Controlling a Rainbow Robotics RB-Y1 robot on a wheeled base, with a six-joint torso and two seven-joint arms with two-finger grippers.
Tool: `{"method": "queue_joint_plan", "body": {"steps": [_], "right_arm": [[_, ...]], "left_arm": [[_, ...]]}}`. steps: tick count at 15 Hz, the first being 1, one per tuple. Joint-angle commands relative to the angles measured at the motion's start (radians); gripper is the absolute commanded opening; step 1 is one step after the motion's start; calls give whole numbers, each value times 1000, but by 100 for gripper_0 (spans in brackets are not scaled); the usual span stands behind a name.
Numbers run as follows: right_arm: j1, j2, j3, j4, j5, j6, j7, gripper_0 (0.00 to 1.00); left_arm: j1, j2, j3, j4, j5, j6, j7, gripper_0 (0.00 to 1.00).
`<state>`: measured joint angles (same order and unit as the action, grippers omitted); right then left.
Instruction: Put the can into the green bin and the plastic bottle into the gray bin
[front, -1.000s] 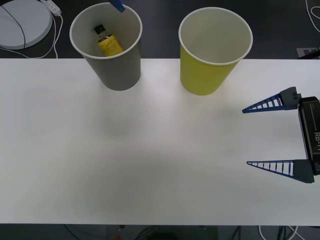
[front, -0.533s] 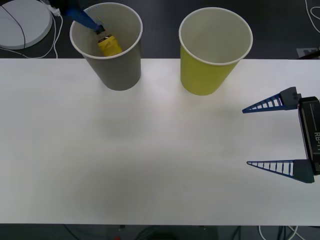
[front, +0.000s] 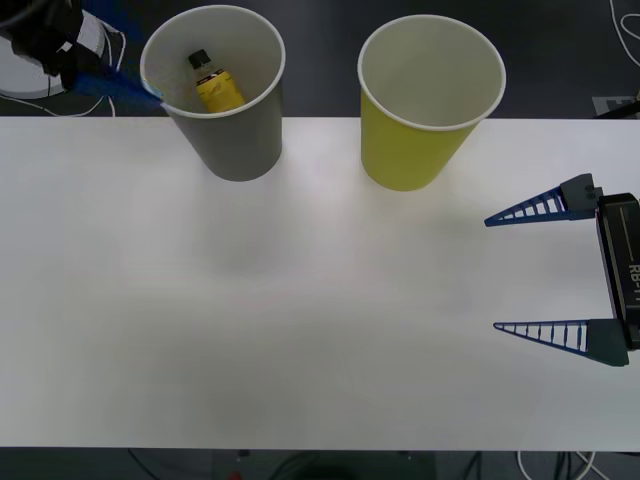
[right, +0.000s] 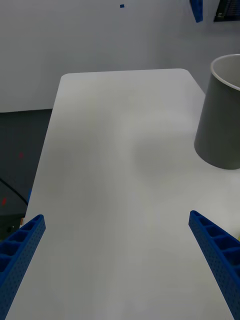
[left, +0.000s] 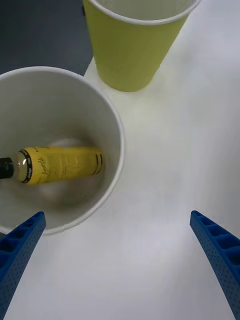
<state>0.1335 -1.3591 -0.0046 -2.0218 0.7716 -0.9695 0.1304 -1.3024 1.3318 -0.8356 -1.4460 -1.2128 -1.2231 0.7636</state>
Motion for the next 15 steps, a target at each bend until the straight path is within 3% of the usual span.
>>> {"method": "queue_joint_plan", "body": {"steps": [1, 10, 15], "right_arm": [[0, 0, 0, 0, 0, 0, 0, 100], [0, 0, 0, 0, 0, 0, 0, 100], [0, 0, 0, 0, 0, 0, 0, 100]], "left_arm": [[97, 56, 1, -4, 147, 46, -153, 100], [310, 132, 4, -19, 360, 60, -610, 100], [440, 139, 36, -126, 400, 172, -672, 100]]}}
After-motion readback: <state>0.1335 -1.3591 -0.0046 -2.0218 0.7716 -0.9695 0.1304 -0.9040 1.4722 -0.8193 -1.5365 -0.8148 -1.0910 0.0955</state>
